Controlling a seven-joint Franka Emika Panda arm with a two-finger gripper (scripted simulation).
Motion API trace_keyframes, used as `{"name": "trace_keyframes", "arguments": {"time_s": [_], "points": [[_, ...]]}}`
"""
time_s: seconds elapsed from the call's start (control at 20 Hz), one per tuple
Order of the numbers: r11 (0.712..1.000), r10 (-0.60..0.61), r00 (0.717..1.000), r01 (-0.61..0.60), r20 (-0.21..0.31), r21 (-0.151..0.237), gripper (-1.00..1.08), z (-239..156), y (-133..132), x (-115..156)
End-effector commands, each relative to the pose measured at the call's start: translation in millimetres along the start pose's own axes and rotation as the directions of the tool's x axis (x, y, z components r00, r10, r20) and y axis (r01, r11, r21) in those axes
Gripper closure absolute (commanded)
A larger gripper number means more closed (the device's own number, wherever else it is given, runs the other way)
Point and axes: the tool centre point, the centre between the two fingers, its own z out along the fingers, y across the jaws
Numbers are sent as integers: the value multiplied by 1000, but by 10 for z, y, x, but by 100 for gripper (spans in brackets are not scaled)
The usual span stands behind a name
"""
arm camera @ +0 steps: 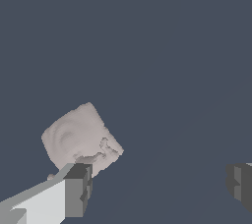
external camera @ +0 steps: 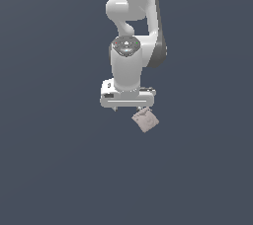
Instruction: Pick up the object and move it to a goal position.
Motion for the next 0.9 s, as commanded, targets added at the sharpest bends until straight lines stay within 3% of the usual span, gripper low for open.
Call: {"name": "trace_keyframes", "arguments": {"time_s": [0.0,0.35,0.85], "points": [[1000,0,1000,0,0,0,-60,0,0,0],[999,35,999,-35,1,-8,-60,1,171,17],[997,78,997,-78,-18,20,-60,80,82,14]]}}
